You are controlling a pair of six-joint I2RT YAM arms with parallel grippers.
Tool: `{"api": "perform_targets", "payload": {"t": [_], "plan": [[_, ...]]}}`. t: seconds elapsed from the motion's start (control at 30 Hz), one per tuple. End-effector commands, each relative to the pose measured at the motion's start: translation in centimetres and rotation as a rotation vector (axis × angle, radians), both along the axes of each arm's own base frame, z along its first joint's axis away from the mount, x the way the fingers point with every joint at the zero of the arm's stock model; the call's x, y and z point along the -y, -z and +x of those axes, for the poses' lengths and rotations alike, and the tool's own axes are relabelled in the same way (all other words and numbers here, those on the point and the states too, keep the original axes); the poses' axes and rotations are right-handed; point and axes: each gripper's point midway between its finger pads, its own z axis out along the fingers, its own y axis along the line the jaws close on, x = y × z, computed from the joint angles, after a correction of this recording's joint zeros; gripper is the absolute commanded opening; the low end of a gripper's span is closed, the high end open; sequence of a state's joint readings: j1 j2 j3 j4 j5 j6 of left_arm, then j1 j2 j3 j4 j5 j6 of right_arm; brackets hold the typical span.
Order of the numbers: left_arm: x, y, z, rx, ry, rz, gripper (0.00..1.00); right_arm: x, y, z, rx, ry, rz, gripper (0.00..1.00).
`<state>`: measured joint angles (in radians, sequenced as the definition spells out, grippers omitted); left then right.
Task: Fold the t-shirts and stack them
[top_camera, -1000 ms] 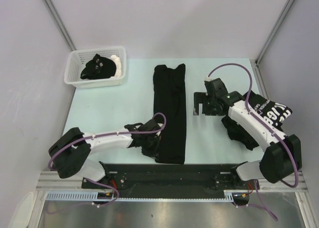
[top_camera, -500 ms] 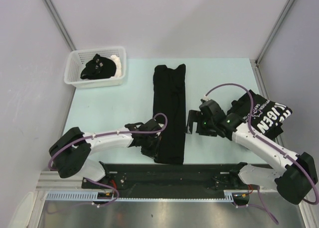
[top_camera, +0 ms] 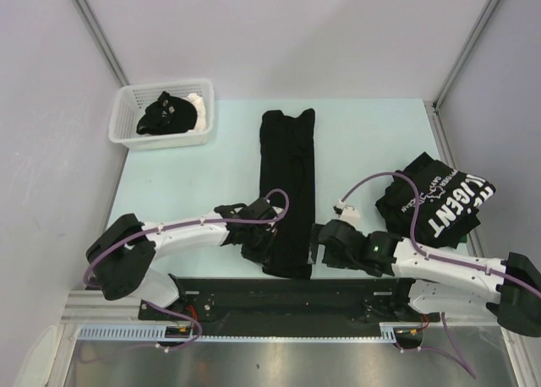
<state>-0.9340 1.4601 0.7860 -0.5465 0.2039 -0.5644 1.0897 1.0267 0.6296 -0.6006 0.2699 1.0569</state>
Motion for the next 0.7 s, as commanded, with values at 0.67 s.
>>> {"api": "perform_targets", "payload": {"t": [0.67], "plan": [[-0.3,-1.5,-0.2,0.048,0.052,-0.032,0.0,-2.5,4.3,-1.3,0.105,0.158,0.084,0.96]]}}
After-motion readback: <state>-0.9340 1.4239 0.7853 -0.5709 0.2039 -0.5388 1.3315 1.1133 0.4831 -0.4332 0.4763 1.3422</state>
